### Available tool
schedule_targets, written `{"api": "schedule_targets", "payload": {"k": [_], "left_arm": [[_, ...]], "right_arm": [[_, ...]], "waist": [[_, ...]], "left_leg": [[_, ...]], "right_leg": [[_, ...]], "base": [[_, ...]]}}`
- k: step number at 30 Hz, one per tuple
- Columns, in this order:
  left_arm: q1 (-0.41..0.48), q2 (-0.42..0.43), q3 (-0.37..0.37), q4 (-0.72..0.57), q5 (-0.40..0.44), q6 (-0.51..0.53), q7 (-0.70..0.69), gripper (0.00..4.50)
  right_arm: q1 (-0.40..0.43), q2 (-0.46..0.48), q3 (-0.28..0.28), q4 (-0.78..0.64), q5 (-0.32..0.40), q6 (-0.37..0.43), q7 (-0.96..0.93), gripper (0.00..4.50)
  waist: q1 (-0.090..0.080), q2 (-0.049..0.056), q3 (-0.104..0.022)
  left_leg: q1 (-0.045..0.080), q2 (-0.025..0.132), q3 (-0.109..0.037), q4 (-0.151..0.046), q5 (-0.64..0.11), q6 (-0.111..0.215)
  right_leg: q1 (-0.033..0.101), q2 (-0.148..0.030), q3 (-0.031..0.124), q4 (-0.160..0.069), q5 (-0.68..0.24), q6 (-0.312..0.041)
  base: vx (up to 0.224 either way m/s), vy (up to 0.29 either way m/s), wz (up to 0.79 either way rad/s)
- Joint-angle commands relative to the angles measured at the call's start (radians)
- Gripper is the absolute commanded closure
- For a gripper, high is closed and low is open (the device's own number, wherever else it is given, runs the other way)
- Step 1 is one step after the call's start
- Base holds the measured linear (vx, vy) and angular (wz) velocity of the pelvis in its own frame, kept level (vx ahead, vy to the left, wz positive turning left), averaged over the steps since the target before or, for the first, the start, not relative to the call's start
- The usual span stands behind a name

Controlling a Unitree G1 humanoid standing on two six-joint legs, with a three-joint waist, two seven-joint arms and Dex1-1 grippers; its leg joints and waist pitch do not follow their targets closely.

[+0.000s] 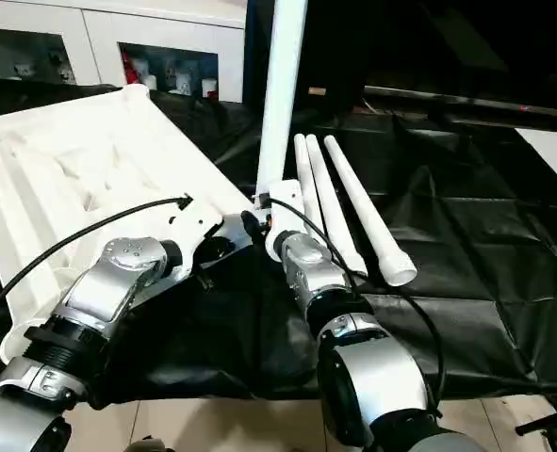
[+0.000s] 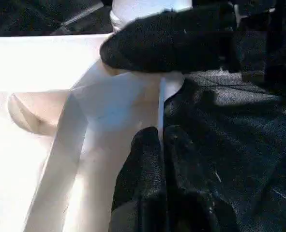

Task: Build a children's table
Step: Rotate leg to tighten

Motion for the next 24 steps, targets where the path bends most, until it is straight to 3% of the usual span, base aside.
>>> {"api": "schedule_targets", "payload": {"k": [1,5,9,15,16,24], "left_arm": [[0.008,-0.03,-0.016,0.041,-0.009,-0.024,0.03,4.5],[0.039,0.027,-0.023,0.004,-0.018,-0.047,-0.067,4.5],[0.071,0.091,-0.033,-0.035,-0.042,-0.08,-0.174,4.5],[0.116,0.186,-0.048,-0.115,-0.104,-0.112,-0.368,4.5],[0.13,0.215,-0.056,-0.148,-0.126,-0.102,-0.43,4.5],[0.154,0.275,-0.067,-0.193,-0.155,-0.094,-0.533,4.5]], "right_arm": [[0.008,0.04,0.018,0.042,-0.003,0.013,0.054,0.81],[0.021,-0.02,0.065,0.012,-0.032,-0.036,0.19,0.68],[0.054,-0.092,0.102,-0.035,-0.053,-0.068,0.376,0.68],[0.117,-0.213,0.158,-0.138,-0.049,-0.096,0.682,0.68],[0.128,-0.24,0.166,-0.165,-0.039,-0.089,0.738,0.68],[0.158,-0.307,0.207,-0.232,-0.058,-0.068,0.887,0.68]], "waist": [[-0.006,0.011,-0.048],[-0.008,0.01,-0.049],[-0.013,0.013,-0.053],[-0.014,0.01,-0.054],[-0.01,0.015,-0.054],[-0.014,0.012,-0.052]], "left_leg": [[-0.008,0.011,0.002,-0.069,-0.192,-0.006],[-0.012,0.013,-0.001,-0.069,-0.199,0.0],[-0.019,0.015,0.004,-0.061,-0.122,0.029],[-0.018,0.017,0.006,-0.057,-0.087,0.069],[-0.014,0.019,0.006,-0.055,-0.084,0.073],[-0.014,0.017,0.007,-0.057,-0.102,0.062]], "right_leg": [[0.037,-0.068,0.044,-0.086,-0.138,-0.138],[0.039,-0.07,0.042,-0.089,-0.172,-0.136],[0.043,-0.068,0.042,-0.077,-0.04,-0.177],[0.047,-0.066,0.039,-0.07,0.026,-0.227],[0.047,-0.068,0.04,-0.068,0.034,-0.232],[0.048,-0.066,0.04,-0.07,0.014,-0.242]], "base": [[0.0,0.0,0.0],[0.0,0.0,0.0],[0.0,0.0,0.0],[0.0,0.0,0.0],[0.0,0.0,0.0],[0.0,0.0,0.0]]}}
